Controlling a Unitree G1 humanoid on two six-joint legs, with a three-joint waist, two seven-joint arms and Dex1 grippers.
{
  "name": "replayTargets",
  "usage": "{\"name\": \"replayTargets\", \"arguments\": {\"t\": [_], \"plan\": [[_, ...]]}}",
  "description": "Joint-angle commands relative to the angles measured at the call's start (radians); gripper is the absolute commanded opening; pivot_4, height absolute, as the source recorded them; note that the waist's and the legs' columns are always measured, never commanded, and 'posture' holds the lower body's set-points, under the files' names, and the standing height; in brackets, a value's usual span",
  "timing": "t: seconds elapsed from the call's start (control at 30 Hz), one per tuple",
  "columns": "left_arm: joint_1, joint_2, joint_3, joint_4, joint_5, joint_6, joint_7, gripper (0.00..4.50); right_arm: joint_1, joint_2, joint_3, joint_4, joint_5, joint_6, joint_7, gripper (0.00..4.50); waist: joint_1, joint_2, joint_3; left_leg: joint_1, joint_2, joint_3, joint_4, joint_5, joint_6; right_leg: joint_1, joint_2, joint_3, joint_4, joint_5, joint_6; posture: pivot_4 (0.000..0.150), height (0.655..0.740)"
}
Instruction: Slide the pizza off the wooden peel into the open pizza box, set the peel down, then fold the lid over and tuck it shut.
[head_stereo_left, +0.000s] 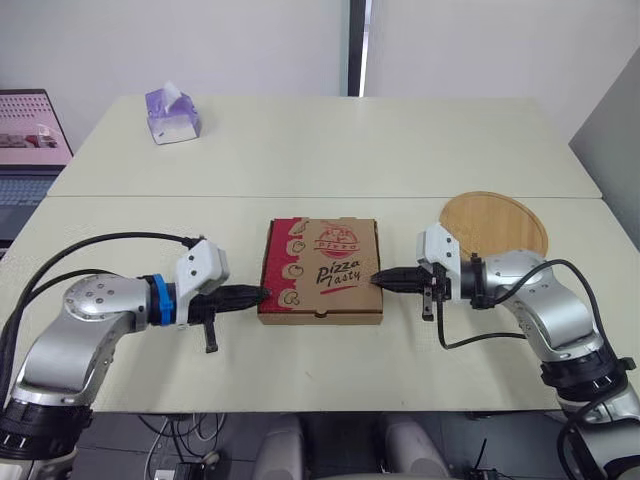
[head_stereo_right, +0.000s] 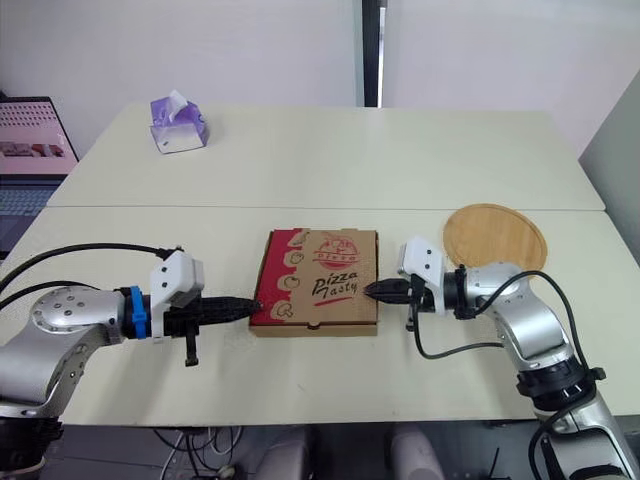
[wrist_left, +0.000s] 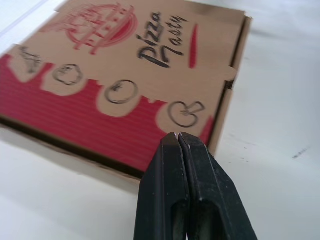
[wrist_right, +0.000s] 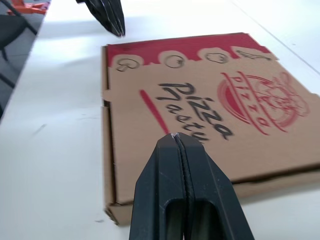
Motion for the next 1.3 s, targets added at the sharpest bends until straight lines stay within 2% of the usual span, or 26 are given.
{"name": "replayTargets", "arguments": {"t": [0.03,0.27,0.37,0.5,0.8,0.93,1.07,1.13,1.23,1.3], "plan": [[-0.009,-0.001,-0.05,-0.011,0.061,-0.033,0.029,0.0,0.024,-0.028,0.07,-0.018,-0.065,-0.071,0.016,0.03,0.002,0.0,0.0,0.0,0.0,0.0,0.0,0.0,0.0,0.0,0.0,0.0,0.0,0.0,0.0,0.15,0.74],[-0.05,0.011,-0.13,0.061,0.147,-0.058,0.034,0.0,0.012,-0.032,0.121,0.069,-0.149,-0.148,-0.001,0.03,0.006,0.0,0.0,0.006,0.0,0.0,0.0,0.0,0.0,0.007,0.0,0.0,-0.001,0.0,0.0,0.15,0.74],[-0.047,0.022,-0.132,0.073,0.157,-0.064,0.031,0.0,0.02,-0.038,0.117,0.071,-0.147,-0.153,0.003,0.03,0.006,0.0,0.0,0.017,0.0,0.0,-0.003,0.0,0.0,0.018,0.0,0.0,-0.005,0.0,0.0,0.15,0.74],[-0.049,0.034,-0.111,0.089,0.142,-0.062,0.023,0.0,0.016,-0.049,0.102,0.076,-0.139,-0.152,0.009,0.03,0.006,0.0,0.0,0.019,0.0,0.001,-0.005,0.0,0.0,0.019,0.0,0.0,-0.006,0.0,0.0,0.15,0.74],[-0.069,0.052,0.016,0.102,0.032,0.01,0.003,0.0,-0.016,-0.08,0.001,0.084,-0.063,-0.159,0.055,0.03,0.006,0.0,0.0,0.018,0.0,0.001,-0.005,0.0,0.0,0.018,0.0,0.0,-0.006,0.0,0.0,0.15,0.74],[-0.08,0.072,0.102,0.103,-0.048,0.078,-0.007,0.0,-0.042,-0.136,-0.09,0.093,0.014,-0.125,0.098,0.03,0.007,0.0,0.002,0.017,0.0,0.001,-0.006,0.0,0.0,0.017,0.0,0.0,-0.006,0.0,0.0,0.15,0.74],[-0.066,0.112,0.22,0.177,-0.082,0.094,-0.013,0.0,-0.082,-0.214,-0.2,0.196,0.049,-0.149,0.132,0.03,0.006,0.0,0.002,0.018,0.0,0.001,-0.009,0.0,0.0,0.016,0.0,0.0,-0.006,0.0,0.0,0.15,0.74],[-0.052,0.137,0.267,0.22,-0.089,0.086,-0.027,0.0,-0.104,-0.255,-0.239,0.256,0.059,-0.167,0.159,0.57,0.006,0.0,0.002,0.018,0.0,0.002,-0.011,0.0,0.0,0.015,-0.001,0.001,-0.007,0.0,0.0,0.15,0.74],[-0.029,0.171,0.342,0.307,-0.082,0.057,-0.049,0.54,-0.14,-0.339,-0.293,0.417,0.037,-0.244,0.218,1.52,0.005,0.0,0.002,0.018,0.0,0.003,-0.014,0.0,0.0,0.015,-0.001,0.001,-0.009,-0.001,-0.001,0.15,0.74],[-0.022,0.19,0.383,0.368,-0.074,0.04,-0.054,1.08,-0.17,-0.383,-0.319,0.531,0.022,-0.297,0.245,2.2,0.004,0.001,0.003,0.018,0.0,0.005,-0.015,0.0,0.0,0.014,-0.001,0.002,-0.011,-0.001,-0.001,0.15,0.74]]}}
